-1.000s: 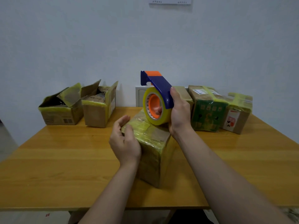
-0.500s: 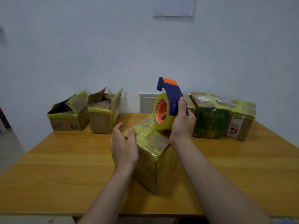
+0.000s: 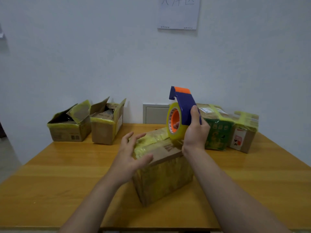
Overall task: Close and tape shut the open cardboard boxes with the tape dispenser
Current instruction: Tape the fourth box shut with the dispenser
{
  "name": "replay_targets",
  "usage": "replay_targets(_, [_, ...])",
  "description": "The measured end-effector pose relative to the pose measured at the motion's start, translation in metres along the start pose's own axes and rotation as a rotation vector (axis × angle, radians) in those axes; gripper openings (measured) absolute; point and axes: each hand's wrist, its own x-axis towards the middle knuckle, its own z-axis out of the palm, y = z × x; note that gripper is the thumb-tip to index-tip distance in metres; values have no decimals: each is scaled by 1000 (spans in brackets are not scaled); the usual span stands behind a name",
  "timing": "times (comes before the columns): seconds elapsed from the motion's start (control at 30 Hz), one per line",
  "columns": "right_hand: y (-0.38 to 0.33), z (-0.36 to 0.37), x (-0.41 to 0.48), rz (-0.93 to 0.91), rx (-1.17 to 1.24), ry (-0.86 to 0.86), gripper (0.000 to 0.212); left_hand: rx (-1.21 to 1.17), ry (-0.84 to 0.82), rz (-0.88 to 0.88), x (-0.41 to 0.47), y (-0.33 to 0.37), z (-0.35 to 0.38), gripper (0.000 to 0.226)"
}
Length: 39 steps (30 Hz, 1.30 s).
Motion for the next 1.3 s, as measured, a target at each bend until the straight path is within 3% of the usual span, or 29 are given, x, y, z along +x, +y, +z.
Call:
replay_targets(0.07, [-9,-12,9,-55,-47,-23,36,0,-22,-9,6,-3,-16,75])
replay_targets(0.2, [-11,-31,21,-89,-105,-44,41,269,271,-4,18,7,-33,21])
replay_targets(0.27, [-7,-36,21,-66,-112,-46,41,429,352,71,17,23,-27,27])
replay_targets(0.37, [-2,-38,19,-17,-90,-27,42,527,222,148,7,56,1,35])
replay_targets(0.47, [-3,-40,17,33,-49,12,40,748,-36,46,9,60,32,84])
replay_targets(0.6, [-8,-47,15,49,-36,24,36,821,-57,68,22,49,30,115])
replay_targets(0.8, [-21,-57,14,-61,-82,-76,28,662,-143,56,30,55,5,96])
replay_targets(0.97, [-25,-50,9,-101,-83,-125,21,742,-115,-42,27,81,52,125])
replay_targets(1.1, [-21,-56,11,-95,-87,-119,24,807,-104,70,28,65,54,94])
replay_targets(1.3, [-21,-72,13,-39,-49,-153,30,508,-312,156,28,61,14,80])
